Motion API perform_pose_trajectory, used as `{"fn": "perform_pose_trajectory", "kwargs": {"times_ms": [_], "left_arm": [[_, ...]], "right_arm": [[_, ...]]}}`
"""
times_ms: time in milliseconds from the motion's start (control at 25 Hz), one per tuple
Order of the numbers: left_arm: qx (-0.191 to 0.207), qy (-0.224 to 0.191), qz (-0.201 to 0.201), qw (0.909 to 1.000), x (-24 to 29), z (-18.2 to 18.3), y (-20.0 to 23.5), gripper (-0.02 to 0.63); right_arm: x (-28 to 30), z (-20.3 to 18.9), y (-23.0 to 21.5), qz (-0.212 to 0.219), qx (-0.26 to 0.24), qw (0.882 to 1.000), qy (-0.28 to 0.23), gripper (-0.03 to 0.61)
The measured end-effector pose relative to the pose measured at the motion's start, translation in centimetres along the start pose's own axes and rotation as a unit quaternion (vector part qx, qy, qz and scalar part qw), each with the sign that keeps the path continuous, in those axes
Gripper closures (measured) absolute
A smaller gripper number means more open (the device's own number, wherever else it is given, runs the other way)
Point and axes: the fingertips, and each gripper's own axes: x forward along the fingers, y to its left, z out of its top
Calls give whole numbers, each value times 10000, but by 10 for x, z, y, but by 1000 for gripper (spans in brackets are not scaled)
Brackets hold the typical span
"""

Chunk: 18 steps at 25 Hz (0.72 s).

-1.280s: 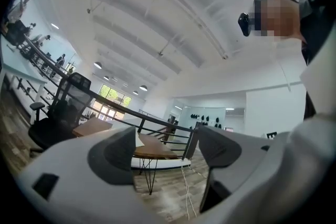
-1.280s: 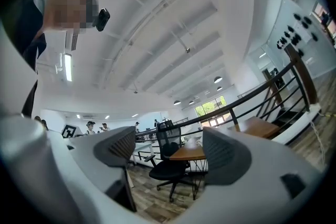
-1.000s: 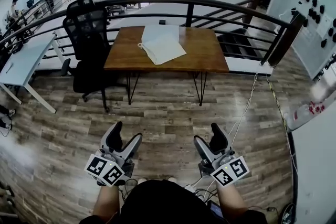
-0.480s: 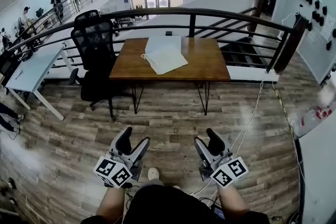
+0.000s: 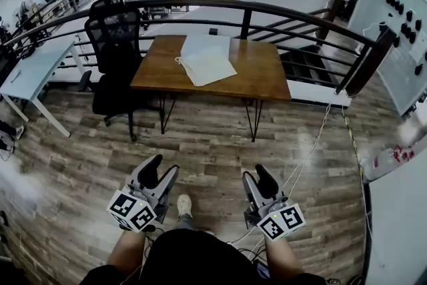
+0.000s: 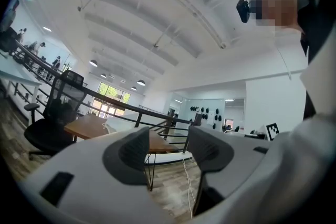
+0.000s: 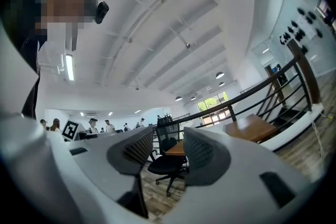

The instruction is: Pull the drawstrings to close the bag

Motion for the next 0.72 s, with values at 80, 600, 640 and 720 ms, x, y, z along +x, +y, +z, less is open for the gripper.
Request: {"fn": "perform_pose_trajectory", "kwargs": {"times_ms": [80,600,640,720], "left_arm": [[-39,-59,1,10000,9,4,15,381],[-255,-307,-120,9991,93,41,131,399],[-267,-318,-110,9991,96,43,141,399],[-253,-300,-89,9992,101,46,160,399]], "right_arm": [[13,-1,-8,-22,75,10000,9,408],[154,6,-33,6,-17,9998,215,454],[164,4,-34,-18,-17,9997,225,461],[184,-1,-38,-48,-22,9996,270,466]]}}
